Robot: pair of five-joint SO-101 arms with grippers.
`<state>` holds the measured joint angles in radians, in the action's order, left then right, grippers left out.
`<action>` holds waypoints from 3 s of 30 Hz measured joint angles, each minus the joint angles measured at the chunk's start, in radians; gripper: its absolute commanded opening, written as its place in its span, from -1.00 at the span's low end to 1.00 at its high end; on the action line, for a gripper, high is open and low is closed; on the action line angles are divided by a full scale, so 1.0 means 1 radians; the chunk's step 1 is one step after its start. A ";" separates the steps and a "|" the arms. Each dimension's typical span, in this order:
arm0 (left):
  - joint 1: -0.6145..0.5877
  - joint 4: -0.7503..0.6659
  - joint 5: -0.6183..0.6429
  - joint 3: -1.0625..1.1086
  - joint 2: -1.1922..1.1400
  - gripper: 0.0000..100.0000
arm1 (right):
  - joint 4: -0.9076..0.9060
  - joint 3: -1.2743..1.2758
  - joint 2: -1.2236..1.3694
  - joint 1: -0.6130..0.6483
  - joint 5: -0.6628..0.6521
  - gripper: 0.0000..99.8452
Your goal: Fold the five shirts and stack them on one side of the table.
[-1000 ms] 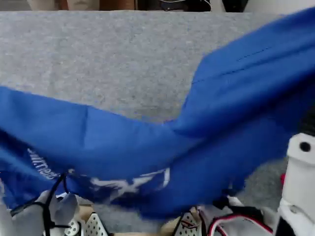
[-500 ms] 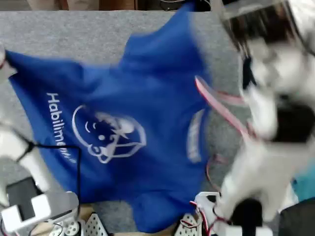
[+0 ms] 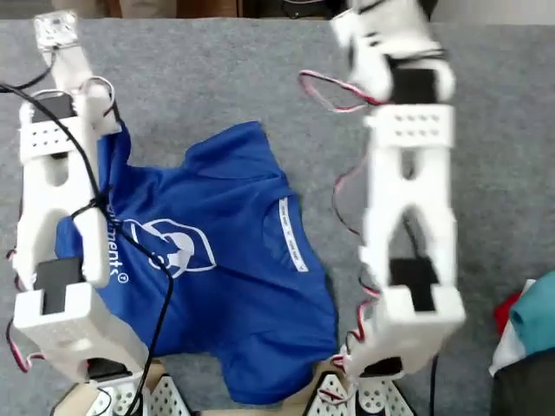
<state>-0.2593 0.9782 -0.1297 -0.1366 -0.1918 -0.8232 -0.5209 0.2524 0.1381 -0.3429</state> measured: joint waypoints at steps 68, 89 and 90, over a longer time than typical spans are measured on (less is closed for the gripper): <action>0.006 0.313 0.006 -0.006 -0.015 -0.96 | -0.876 -1.091 0.569 0.107 0.216 -0.99; 0.229 0.715 -0.041 -0.416 0.615 -0.96 | -0.878 -1.119 -0.061 -0.100 0.110 -0.99; 0.233 0.730 -0.041 -0.431 0.641 -0.96 | -0.878 -1.120 -0.092 -0.104 0.100 -0.99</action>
<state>-0.0261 1.7085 -0.1711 -0.5677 0.4496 -1.7008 -1.6410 0.1603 0.0338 -0.2432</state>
